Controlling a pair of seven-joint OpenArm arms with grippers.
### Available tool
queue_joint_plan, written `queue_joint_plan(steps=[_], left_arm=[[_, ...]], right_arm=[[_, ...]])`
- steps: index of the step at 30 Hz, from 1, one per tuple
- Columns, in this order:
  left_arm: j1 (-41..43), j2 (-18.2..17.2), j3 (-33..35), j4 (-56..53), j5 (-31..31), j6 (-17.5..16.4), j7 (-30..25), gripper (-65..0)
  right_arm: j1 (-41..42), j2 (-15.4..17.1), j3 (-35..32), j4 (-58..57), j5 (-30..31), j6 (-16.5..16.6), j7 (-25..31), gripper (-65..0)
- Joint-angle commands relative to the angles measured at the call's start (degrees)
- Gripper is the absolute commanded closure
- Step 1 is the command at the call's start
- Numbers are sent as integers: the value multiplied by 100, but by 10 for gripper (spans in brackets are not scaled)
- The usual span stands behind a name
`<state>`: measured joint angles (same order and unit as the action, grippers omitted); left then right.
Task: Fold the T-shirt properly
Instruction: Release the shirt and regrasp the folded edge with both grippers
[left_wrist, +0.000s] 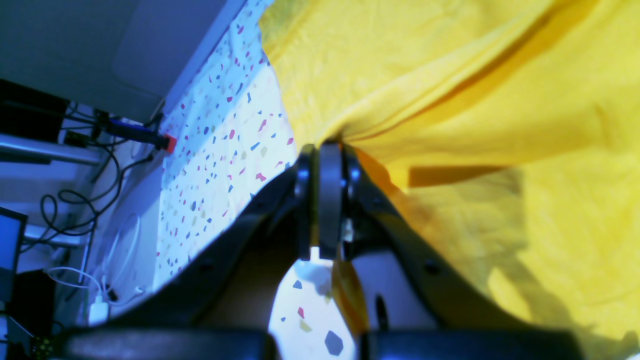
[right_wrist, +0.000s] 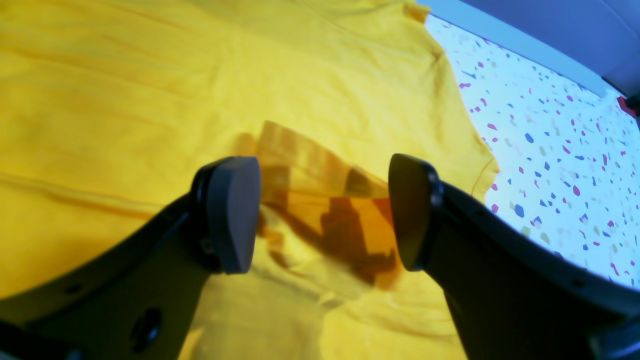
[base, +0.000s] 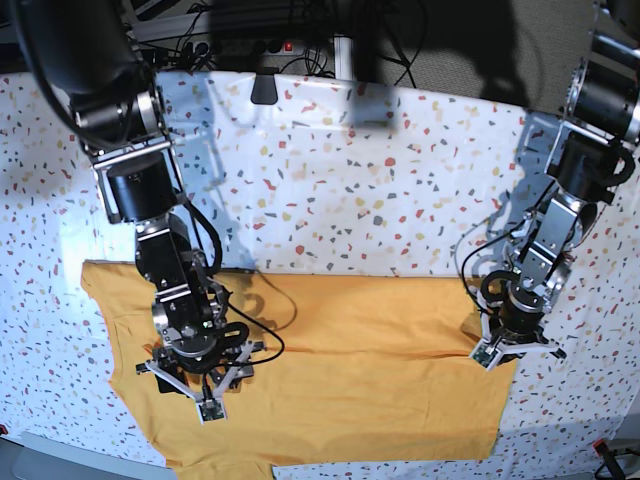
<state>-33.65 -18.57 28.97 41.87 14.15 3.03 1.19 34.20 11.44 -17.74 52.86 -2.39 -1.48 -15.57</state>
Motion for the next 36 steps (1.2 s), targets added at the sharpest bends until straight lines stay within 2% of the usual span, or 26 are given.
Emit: queue_joint_plan(steps=[1, 2, 4, 5, 7, 9, 11, 14, 17, 19, 21, 24, 28, 30, 33, 36], left_arm=[[-208, -52, -42, 85, 37, 109, -127, 0], [-208, -55, -42, 85, 74, 109, -127, -46], [-208, -52, -42, 85, 76, 195, -136, -223], [-208, -52, -42, 85, 76, 317, -136, -291], [-208, -52, -42, 85, 72, 660, -175, -355], [-208, -50, -42, 85, 68, 977, -315, -357], [-208, -48, -42, 85, -127, 1027, -452, -357], [-205, -37, -42, 85, -1134, 1023, -468, -357], [-205, -33, -42, 87, -2240, 984, -470, -357], [-205, -33, -42, 90, -2702, 807, -470, -357], [-195, -33, -42, 109, -2966, 457, -468, -357], [-138, -28, -42, 227, -3244, -28, -483, -357], [-125, 68, -42, 254, -3421, -435, -599, -357], [-109, 138, -42, 251, -3421, -581, -597, -357], [-28, 251, -42, 247, -3421, -632, -577, -357], [107, 363, -42, 247, -3416, -656, -378, -357]], right_arm=[[125, 31, 9, 271, -20, -61, 96, -380], [39, 31, 9, 417, -20, -61, 85, -380], [-66, 31, 9, 590, -72, -63, 68, -380], [-76, 28, 9, 601, -195, -66, 68, -380], [-85, 31, 13, 599, -461, -68, 46, -381], [-90, 31, 28, 599, -667, -70, 48, -381], [-109, 31, 79, 597, -704, -70, -55, -381], [-122, 33, 186, 568, -704, -70, -608, -380], [-122, 83, 470, 461, -590, -66, -669, -380], [-122, 129, 802, 391, -367, 31, -680, -380], [-122, 186, 1224, 284, -79, 498, -675, -380], [-125, 262, 1930, 26, 210, 1508, -573, -380], [-138, 466, 2549, -459, 426, 2413, -116, -380], [-138, 577, 2597, -761, 223, 2570, 210, -380], [-136, 688, 2594, -1272, -210, 2549, 868, -380], [-138, 750, 2597, -1746, -396, 2546, 1217, -380]])
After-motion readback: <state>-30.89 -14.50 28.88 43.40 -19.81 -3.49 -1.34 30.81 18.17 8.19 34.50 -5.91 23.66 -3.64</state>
